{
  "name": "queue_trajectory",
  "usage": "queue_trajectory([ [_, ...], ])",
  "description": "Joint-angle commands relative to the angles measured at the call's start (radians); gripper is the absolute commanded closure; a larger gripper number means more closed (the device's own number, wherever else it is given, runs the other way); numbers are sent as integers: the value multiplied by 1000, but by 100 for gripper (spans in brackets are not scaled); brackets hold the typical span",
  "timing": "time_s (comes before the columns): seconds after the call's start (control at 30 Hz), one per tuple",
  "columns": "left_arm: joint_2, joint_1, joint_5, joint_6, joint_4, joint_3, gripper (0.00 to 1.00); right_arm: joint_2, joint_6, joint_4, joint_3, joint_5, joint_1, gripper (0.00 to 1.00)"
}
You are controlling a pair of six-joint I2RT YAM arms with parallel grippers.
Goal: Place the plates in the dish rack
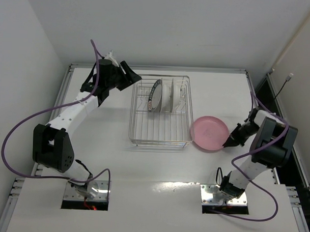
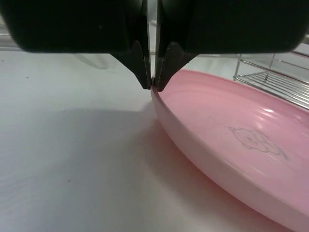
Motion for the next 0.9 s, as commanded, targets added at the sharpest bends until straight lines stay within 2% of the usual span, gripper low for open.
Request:
queue_trajectory([
  [0.0,-29,8,6,-19,33,4,49,-95,-7,-36,98,38,-5,100],
  [0.2,-9,8,15,-38,44,5,49,-209,47,-177,374,161,28,100],
  [0.37,-9,8,-21,-38,-39,54,49,-237,105,-208,615,219,59,100],
  [0.43,-9,8,-34,-38,-54,54,49,-212,123,-242,738,231,103,100],
  [0.67,-9,8,-34,-69,-95,73,49,-28,145,-348,1112,455,335,100],
  [0.77,-28,8,-46,-69,-108,73,49,39,134,-383,1219,535,401,100],
  [0.87,-39,8,-55,-60,-131,73,49,50,125,-372,1230,596,435,100],
])
